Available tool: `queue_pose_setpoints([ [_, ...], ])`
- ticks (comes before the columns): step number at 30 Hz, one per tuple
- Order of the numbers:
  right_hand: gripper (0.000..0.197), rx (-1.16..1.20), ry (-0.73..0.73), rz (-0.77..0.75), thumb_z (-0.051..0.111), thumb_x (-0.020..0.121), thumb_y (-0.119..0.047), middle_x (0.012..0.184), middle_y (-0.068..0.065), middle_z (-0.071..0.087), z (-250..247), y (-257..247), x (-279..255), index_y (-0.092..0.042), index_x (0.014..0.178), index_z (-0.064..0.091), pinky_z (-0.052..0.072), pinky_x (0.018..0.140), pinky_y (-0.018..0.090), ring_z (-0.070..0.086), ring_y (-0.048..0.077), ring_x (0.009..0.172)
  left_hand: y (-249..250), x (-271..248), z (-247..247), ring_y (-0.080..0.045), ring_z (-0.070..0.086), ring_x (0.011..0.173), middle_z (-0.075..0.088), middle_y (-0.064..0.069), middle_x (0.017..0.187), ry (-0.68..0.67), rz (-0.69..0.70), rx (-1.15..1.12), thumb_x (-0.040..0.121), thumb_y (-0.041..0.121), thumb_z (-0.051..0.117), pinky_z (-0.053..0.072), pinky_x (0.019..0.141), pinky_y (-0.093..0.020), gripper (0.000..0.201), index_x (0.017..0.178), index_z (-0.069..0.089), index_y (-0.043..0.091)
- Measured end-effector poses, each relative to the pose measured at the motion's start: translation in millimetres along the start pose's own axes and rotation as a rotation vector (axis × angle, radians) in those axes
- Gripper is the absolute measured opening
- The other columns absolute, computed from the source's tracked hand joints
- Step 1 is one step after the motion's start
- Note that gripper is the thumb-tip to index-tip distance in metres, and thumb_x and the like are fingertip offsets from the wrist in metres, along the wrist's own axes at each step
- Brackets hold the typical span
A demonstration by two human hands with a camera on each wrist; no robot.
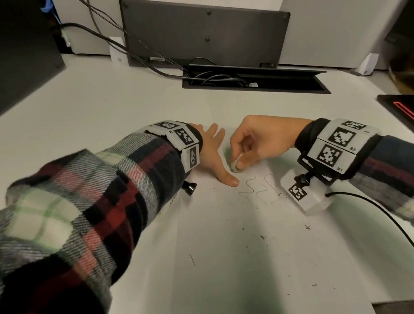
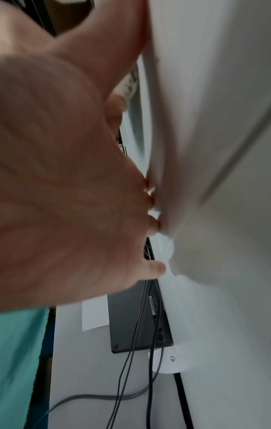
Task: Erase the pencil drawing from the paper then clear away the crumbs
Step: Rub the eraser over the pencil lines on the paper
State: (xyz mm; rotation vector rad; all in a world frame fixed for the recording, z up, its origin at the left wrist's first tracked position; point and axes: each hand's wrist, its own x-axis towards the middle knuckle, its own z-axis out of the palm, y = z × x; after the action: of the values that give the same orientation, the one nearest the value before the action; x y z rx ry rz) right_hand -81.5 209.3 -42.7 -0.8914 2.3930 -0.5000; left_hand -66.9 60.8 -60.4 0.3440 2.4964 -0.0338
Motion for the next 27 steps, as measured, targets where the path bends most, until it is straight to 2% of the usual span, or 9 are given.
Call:
queue_pose_setpoints([
  [2, 0.004, -0.071, 0.096, 0.005, 0.073, 0.078, -0.012, 0.067, -0.006, 0.065, -2.8, 3.1, 5.2, -0.011, 0.081, 0.070, 0.043, 0.057, 0.007, 0.054, -0.003, 0.053, 0.6, 0.1, 0.1, -0.026, -0.019, 0.142, -0.027, 0.002, 0.153, -0.001, 0.005, 0.011, 0.067, 0.075, 0.057, -0.004, 0.115, -0.045, 0.122, 0.146, -0.022, 0.026],
  [4, 0.009, -0.124, 0.163, 0.013, 0.072, 0.079, -0.014, 0.066, -0.011, 0.062, -4.7, 3.3, 8.4, -0.008, 0.085, 0.070, 0.042, 0.059, 0.009, 0.054, -0.007, 0.055, 0.6, 0.4, -0.3, -0.026, -0.019, 0.142, -0.027, 0.002, 0.153, 0.001, 0.001, 0.020, 0.066, 0.076, 0.056, -0.003, 0.114, -0.045, 0.122, 0.146, -0.022, 0.026],
  [8, 0.005, 0.010, -0.035, 0.028, 0.074, 0.077, -0.012, 0.068, -0.006, 0.068, -3.5, 1.0, -5.9, -0.015, 0.080, 0.071, 0.049, 0.060, 0.014, 0.058, 0.005, 0.058, -1.3, 0.8, 0.3, -0.025, -0.018, 0.143, -0.027, 0.004, 0.153, 0.001, -0.003, 0.019, 0.065, 0.078, 0.056, -0.003, 0.114, -0.046, 0.124, 0.145, -0.023, 0.026],
  [10, 0.007, -0.003, 0.124, 0.029, 0.074, 0.077, -0.015, 0.072, 0.001, 0.070, -10.2, 11.1, -7.2, -0.019, 0.081, 0.070, 0.049, 0.061, 0.013, 0.059, 0.007, 0.059, -1.7, 1.3, 1.3, -0.025, -0.018, 0.143, -0.026, 0.004, 0.154, 0.004, 0.006, 0.028, 0.063, 0.079, 0.055, -0.002, 0.114, -0.047, 0.124, 0.145, -0.023, 0.026],
  [13, 0.012, 0.038, 0.336, 0.074, 0.074, 0.077, -0.015, 0.084, 0.014, 0.071, -20.9, 25.5, 0.5, -0.010, 0.088, 0.070, 0.053, 0.067, 0.021, 0.062, 0.012, 0.062, -1.9, -0.3, -0.2, -0.025, -0.012, 0.144, -0.021, 0.001, 0.156, 0.036, 0.029, 0.029, 0.066, 0.076, 0.056, 0.002, 0.115, -0.047, 0.122, 0.147, -0.018, 0.023],
  [17, 0.014, 0.004, 0.279, 0.094, 0.074, 0.078, -0.014, 0.081, 0.010, 0.070, -19.4, 25.6, 10.9, -0.006, 0.089, 0.069, 0.053, 0.064, 0.018, 0.062, 0.011, 0.060, -5.0, -5.0, -4.9, -0.021, -0.001, 0.145, -0.010, 0.000, 0.158, 0.089, 0.068, -0.025, 0.077, 0.065, 0.055, 0.010, 0.115, -0.042, 0.105, 0.150, -0.007, 0.020],
  [22, 0.008, 0.048, 0.184, 0.088, 0.073, 0.077, -0.010, 0.077, 0.013, 0.071, -19.9, 23.6, 14.3, -0.007, 0.082, 0.068, 0.053, 0.064, 0.022, 0.063, 0.017, 0.062, -7.2, -1.1, -3.7, -0.022, -0.014, 0.144, -0.020, 0.003, 0.156, 0.026, 0.045, 0.019, 0.078, 0.072, 0.046, 0.001, 0.115, -0.046, 0.104, 0.146, -0.018, 0.028],
  [25, 0.006, 0.124, 0.028, 0.034, 0.074, 0.075, -0.007, 0.066, -0.002, 0.071, -14.1, 16.5, 7.5, -0.010, 0.077, 0.070, 0.053, 0.061, 0.019, 0.062, 0.012, 0.059, -5.5, 1.0, -3.3, -0.024, -0.018, 0.143, -0.023, 0.002, 0.155, 0.005, 0.039, 0.029, 0.076, 0.075, 0.045, -0.001, 0.114, -0.048, 0.106, 0.145, -0.021, 0.030],
  [27, 0.005, 0.066, 0.044, 0.032, 0.074, 0.075, -0.008, 0.071, -0.002, 0.071, -13.0, 15.7, 8.8, -0.009, 0.079, 0.071, 0.052, 0.064, 0.016, 0.062, 0.007, 0.060, -4.0, 0.8, -3.6, -0.024, -0.018, 0.143, -0.023, 0.001, 0.155, 0.000, 0.036, 0.028, 0.075, 0.075, 0.047, -0.001, 0.114, -0.049, 0.107, 0.145, -0.021, 0.031],
])
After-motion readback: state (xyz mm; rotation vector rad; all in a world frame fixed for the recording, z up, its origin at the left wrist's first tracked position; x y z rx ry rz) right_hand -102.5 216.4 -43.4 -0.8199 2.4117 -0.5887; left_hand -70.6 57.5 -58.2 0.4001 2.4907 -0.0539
